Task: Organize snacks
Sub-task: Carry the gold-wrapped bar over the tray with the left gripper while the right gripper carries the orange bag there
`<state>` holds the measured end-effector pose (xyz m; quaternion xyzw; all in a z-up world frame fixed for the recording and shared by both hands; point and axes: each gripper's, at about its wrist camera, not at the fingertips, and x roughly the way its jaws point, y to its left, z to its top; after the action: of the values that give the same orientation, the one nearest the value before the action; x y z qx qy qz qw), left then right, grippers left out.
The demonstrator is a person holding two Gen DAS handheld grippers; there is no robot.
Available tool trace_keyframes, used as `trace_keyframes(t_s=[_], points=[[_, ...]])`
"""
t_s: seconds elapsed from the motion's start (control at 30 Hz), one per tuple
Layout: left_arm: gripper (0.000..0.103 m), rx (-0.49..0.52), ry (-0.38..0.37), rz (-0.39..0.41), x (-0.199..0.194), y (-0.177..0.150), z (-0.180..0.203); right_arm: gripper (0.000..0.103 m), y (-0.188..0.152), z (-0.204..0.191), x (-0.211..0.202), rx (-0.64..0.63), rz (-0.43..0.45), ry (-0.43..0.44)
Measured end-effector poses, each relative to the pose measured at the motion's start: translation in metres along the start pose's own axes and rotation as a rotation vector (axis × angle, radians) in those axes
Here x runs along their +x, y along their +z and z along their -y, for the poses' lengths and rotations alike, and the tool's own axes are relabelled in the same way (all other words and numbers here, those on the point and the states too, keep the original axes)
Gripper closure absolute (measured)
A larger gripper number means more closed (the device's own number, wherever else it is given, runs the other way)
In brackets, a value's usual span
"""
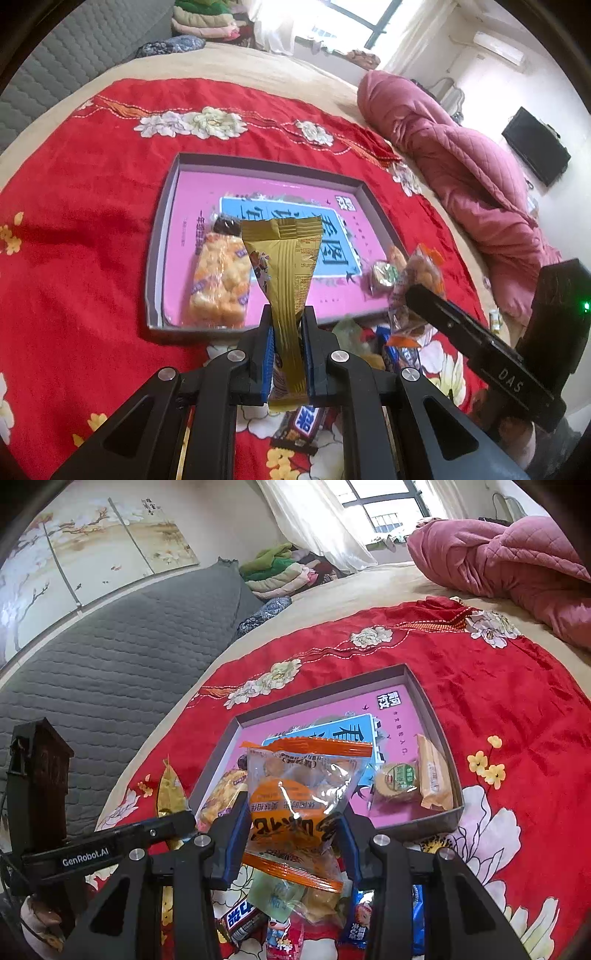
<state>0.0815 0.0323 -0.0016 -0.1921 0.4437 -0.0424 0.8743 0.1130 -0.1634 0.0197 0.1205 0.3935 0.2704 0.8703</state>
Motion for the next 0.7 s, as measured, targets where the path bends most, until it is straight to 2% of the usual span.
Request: trace_keyframes(t_s=[0.7], points=[[0.090, -0.005, 0.042, 0.050, 0.023, 0.035, 0.006, 0.059, 0.016, 0.006, 0.010, -0.018, 0.055, -0.066]])
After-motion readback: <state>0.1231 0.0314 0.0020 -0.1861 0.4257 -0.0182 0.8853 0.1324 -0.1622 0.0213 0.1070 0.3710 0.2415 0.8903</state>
